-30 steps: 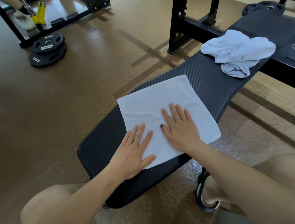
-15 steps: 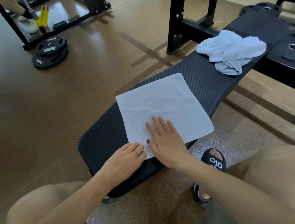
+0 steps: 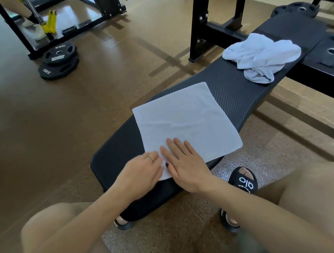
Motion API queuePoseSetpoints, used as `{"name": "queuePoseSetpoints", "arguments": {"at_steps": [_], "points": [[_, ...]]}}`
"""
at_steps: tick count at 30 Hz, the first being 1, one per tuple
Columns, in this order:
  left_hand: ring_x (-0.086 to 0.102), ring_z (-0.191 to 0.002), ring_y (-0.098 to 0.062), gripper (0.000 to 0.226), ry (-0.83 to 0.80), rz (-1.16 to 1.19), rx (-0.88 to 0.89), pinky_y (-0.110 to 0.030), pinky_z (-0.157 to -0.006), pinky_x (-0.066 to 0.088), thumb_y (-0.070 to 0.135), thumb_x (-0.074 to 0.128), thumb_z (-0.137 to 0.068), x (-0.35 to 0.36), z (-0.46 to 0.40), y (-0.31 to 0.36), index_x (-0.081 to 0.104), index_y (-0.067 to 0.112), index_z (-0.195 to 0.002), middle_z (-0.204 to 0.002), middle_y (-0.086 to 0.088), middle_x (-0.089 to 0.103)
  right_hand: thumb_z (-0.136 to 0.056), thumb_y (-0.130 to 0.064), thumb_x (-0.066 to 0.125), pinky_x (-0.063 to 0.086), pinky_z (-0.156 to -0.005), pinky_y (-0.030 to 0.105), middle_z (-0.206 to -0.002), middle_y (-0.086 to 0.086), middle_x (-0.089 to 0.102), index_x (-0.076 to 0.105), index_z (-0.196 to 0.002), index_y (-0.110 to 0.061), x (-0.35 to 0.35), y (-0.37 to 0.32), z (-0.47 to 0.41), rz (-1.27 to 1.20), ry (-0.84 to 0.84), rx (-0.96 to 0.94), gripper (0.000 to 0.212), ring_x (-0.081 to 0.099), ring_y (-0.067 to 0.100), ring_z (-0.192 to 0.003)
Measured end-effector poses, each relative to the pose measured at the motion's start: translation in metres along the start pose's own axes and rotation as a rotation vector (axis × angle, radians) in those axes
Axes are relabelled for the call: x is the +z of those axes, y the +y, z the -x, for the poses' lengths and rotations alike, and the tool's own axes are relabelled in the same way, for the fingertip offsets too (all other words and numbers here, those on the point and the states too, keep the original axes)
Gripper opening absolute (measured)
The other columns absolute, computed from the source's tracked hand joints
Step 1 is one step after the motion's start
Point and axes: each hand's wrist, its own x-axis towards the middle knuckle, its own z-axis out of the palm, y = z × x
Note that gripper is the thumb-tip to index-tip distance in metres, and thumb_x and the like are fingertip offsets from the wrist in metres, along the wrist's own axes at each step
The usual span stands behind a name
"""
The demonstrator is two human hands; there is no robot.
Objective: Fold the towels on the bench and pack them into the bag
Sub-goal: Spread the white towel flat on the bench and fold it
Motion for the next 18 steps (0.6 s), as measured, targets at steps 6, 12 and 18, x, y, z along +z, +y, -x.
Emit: {"name": "queuePoseSetpoints", "arguments": {"at_steps": [6,12,18], "points": [[0.005,-0.158,-0.027,0.062,-0.032,0.293,-0.529,-0.04,-0.127,0.006,0.04,0.025,-0.109,0.013,-0.08,-0.023,0.011,0.012,-0.163,-0.17,-0.013,0.006,-0.09,-0.048,-0.013,-0.002,-0.128,0.041,-0.171,0.0,-0.003,0.003,-0.163,-0.021,-0.029,0.024,-0.054,-0.056,0.071,0.106,0.079,-0.005,0.019,-0.157],[-0.018,-0.156,-0.02,0.072,-0.073,0.367,-0.652,-0.04,-0.128,-0.005,0.058,0.013,-0.103,0.056,-0.087,-0.034,-0.008,0.024,-0.163,-0.17,-0.003,-0.016,-0.092,-0.049,-0.003,0.005,-0.127,0.043,-0.17,0.006,0.012,0.02,-0.162,-0.019,-0.029,0.114,-0.072,0.02,0.135,0.379,0.079,0.008,0.026,-0.157],[-0.022,-0.155,-0.02,0.074,-0.061,0.339,-0.653,-0.04,-0.127,-0.007,0.059,0.011,-0.102,0.059,-0.088,-0.035,-0.011,0.021,-0.162,-0.169,-0.004,-0.02,-0.105,-0.043,0.016,0.005,-0.127,0.043,-0.17,0.005,0.008,0.014,-0.162,-0.02,-0.059,0.116,-0.131,0.04,0.126,0.221,0.062,0.006,0.026,-0.157]]}}
